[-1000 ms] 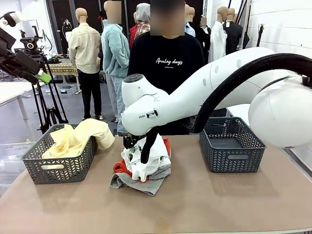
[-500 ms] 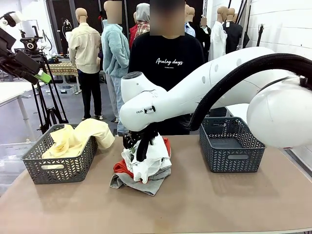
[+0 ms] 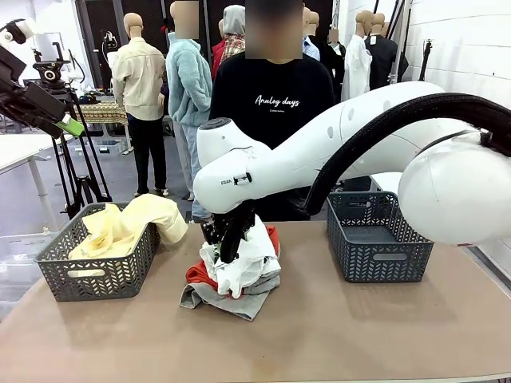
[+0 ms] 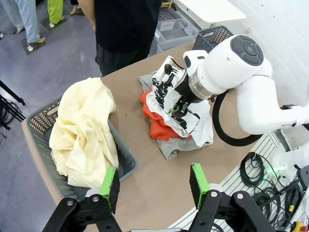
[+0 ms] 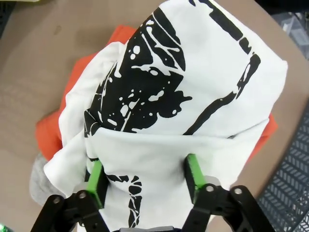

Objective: Sort the tops and bottoms.
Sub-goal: Lift clothes from the center of the table with your right hand.

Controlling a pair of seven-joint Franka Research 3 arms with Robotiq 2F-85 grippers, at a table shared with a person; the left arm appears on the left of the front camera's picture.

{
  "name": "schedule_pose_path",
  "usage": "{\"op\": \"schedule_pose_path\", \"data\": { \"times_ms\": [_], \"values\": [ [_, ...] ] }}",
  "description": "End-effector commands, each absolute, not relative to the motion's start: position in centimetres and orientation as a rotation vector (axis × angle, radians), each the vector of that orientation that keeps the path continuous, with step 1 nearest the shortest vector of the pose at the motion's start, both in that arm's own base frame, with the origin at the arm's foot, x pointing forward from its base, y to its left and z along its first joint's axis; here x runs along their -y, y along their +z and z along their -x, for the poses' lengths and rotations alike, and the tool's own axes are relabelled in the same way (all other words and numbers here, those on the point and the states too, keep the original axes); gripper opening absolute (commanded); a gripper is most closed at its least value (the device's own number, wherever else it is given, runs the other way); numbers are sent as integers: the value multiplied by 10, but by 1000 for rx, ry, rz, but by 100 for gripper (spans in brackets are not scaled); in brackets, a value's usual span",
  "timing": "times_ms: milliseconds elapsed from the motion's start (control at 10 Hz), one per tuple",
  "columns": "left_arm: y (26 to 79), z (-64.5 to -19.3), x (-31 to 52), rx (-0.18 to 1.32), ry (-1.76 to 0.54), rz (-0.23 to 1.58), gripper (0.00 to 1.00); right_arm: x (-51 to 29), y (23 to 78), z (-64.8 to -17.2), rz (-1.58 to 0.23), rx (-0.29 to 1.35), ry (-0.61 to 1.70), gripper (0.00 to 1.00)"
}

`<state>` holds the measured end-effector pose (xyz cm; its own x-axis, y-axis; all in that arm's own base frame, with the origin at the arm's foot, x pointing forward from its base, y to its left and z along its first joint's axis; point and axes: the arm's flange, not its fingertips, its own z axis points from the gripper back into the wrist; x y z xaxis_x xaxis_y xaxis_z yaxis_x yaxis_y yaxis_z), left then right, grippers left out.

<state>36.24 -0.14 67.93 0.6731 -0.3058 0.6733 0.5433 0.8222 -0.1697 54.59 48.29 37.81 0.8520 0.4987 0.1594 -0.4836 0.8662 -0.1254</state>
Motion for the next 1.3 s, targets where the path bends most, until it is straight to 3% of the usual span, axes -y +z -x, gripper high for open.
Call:
{"op": "schedule_pose_path", "data": {
  "times_ms": [0,100,700,900,1200],
  "values": [
    [680,-362,2,686,-490,364,76,-483,372,-546,100,147,530,21],
    [680,-362,2,686,-490,364,76,-483,371,-547,109,139,529,3],
    [680,-362,2,686,-490,364,76,-478,375,-550,52,109,512,0],
    [680,-362,2,686,-490,364,76,-458,432,-566,-60,142,509,0],
    [680,-362,2,686,-490,364,76,-443,558,-574,-19,343,548,0]
  ]
}}
